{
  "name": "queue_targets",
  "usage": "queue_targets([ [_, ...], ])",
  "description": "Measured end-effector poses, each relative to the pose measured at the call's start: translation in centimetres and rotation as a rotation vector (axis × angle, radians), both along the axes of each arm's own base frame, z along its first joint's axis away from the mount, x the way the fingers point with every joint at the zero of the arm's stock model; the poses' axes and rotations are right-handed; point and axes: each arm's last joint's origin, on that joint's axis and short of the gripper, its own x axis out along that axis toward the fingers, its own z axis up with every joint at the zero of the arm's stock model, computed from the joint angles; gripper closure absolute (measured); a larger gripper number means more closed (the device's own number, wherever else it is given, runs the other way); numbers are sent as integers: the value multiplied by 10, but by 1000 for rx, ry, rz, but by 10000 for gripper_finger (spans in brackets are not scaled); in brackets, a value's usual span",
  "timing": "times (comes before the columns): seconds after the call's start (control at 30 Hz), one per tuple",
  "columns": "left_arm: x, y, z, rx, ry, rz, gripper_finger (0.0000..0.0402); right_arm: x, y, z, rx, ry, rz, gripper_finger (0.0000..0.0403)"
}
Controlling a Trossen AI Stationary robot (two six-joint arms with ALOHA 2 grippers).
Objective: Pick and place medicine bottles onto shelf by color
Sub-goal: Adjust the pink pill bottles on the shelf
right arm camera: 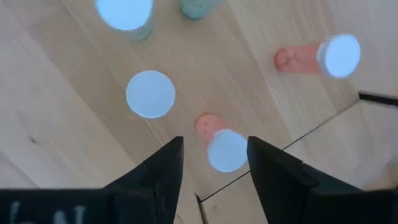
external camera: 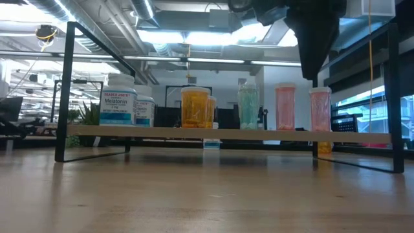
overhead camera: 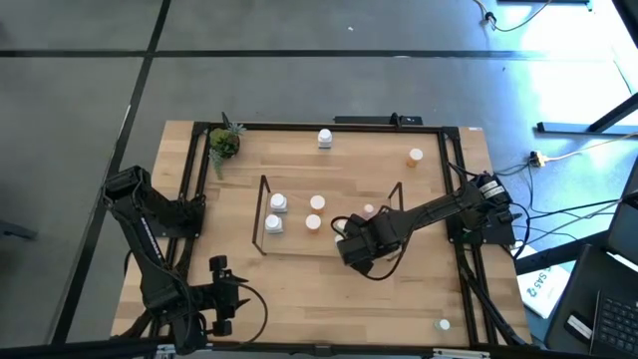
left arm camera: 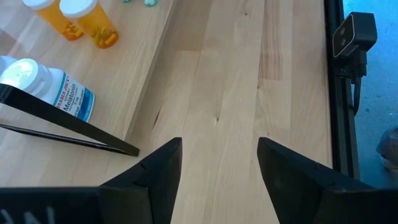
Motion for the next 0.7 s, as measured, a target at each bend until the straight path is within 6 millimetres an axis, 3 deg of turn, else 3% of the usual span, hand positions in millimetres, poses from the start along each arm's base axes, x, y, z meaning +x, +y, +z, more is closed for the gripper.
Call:
queue_targets([
  [0.7, 0, 0, 0, 2, 1, -1, 198, 2, -5, 0, 14, 0, -19, 259],
])
